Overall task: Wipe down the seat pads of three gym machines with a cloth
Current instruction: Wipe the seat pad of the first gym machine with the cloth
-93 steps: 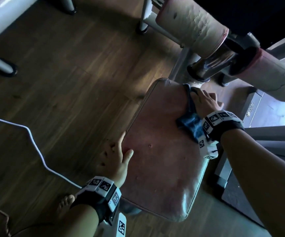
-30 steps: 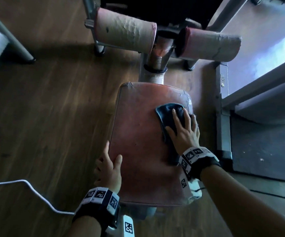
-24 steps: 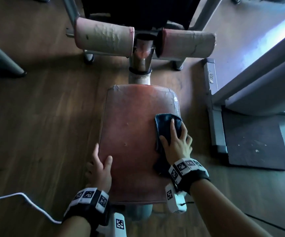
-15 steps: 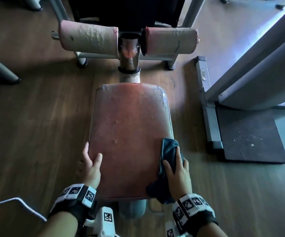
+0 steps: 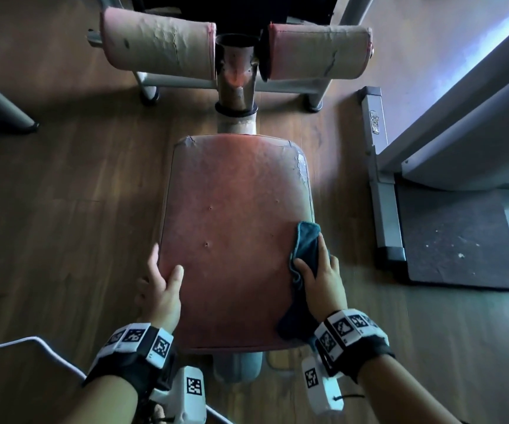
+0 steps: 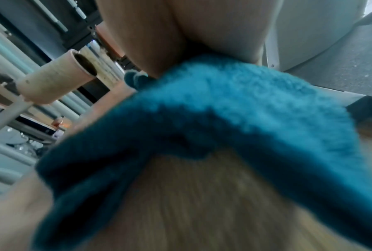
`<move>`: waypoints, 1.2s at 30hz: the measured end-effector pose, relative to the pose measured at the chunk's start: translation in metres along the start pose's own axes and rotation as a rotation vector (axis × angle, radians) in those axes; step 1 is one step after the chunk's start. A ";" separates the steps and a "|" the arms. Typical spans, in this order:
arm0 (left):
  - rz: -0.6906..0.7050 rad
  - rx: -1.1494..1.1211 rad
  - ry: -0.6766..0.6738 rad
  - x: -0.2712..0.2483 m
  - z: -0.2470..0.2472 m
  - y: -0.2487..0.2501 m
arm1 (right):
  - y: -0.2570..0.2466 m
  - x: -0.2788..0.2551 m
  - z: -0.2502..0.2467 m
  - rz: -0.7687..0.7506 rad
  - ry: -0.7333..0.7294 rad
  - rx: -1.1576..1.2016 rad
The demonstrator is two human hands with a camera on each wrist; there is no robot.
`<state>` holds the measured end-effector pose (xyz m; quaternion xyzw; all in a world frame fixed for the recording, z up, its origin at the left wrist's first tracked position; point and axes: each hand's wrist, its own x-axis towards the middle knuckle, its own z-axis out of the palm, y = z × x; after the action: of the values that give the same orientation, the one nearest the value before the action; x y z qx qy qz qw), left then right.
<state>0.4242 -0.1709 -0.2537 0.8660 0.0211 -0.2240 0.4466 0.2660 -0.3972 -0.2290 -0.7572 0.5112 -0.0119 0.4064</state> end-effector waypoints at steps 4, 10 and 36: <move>0.021 0.033 0.027 0.000 -0.001 0.000 | -0.024 0.044 -0.010 -0.005 -0.087 -0.029; -0.009 0.132 0.005 -0.004 -0.004 0.004 | -0.080 0.130 -0.013 -0.032 -0.086 -0.035; -0.119 0.136 -0.023 -0.011 -0.008 0.030 | -0.043 0.043 -0.003 0.011 0.041 -0.077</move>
<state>0.4247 -0.1807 -0.2219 0.8890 0.0520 -0.2609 0.3727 0.3184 -0.4263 -0.2172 -0.7690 0.5238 -0.0052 0.3663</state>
